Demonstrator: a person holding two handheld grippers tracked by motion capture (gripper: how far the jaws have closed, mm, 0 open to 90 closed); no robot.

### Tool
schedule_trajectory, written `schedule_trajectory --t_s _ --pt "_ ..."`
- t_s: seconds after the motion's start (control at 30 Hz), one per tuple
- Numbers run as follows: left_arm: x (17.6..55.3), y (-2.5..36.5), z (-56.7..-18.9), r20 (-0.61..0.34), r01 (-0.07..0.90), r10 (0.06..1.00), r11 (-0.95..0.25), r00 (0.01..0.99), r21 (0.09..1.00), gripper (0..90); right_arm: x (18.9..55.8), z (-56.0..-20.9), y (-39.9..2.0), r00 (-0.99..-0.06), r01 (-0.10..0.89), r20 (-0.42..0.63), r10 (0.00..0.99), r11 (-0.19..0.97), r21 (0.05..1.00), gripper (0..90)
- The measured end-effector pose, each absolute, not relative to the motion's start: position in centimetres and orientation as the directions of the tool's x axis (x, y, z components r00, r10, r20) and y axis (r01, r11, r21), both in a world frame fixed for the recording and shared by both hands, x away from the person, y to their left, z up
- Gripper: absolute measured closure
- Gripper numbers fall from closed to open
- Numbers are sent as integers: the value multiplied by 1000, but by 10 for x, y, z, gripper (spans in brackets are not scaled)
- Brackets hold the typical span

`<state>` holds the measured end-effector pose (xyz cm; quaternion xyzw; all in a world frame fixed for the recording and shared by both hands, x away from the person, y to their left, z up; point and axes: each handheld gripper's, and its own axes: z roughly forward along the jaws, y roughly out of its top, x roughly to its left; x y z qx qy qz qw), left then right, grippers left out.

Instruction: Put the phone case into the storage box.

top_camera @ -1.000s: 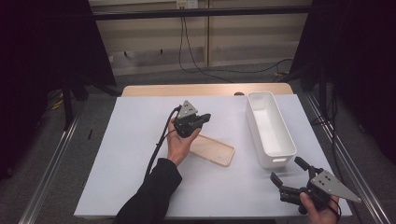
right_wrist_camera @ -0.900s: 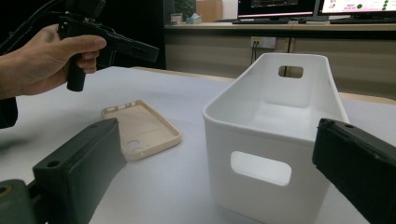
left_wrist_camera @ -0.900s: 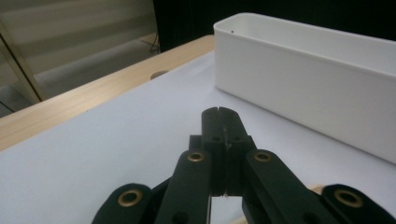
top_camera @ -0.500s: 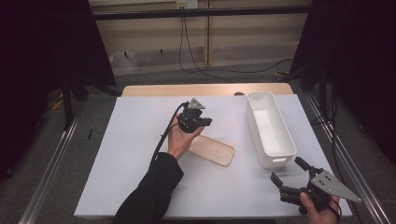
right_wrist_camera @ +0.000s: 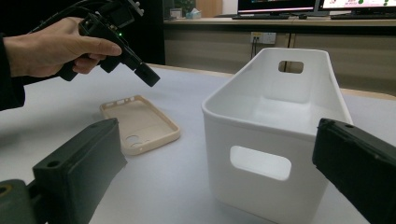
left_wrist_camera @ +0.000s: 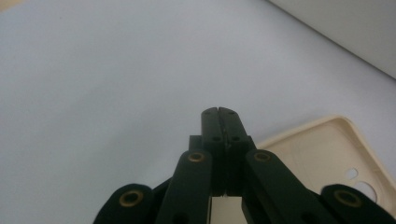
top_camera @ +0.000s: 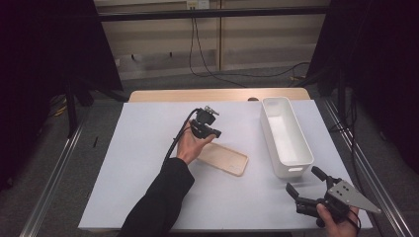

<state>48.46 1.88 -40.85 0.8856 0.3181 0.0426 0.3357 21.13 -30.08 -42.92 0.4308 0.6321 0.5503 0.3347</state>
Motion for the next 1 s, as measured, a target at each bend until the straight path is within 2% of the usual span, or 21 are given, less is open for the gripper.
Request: schedule_trajectory --t_s 0.27,0.83,1.0 --pt "491 15 -419 -145 599 644 -571 751 562 900 211 -429 -301 -407 179 54 912 22 984 9" --pt "494 17 -428 -94 598 649 -623 755 505 900 211 -429 -300 -409 179 55 911 21 984 9" --pt "496 19 -430 -106 604 648 -621 754 499 900 211 -429 -300 -409 180 56 911 20 983 9"
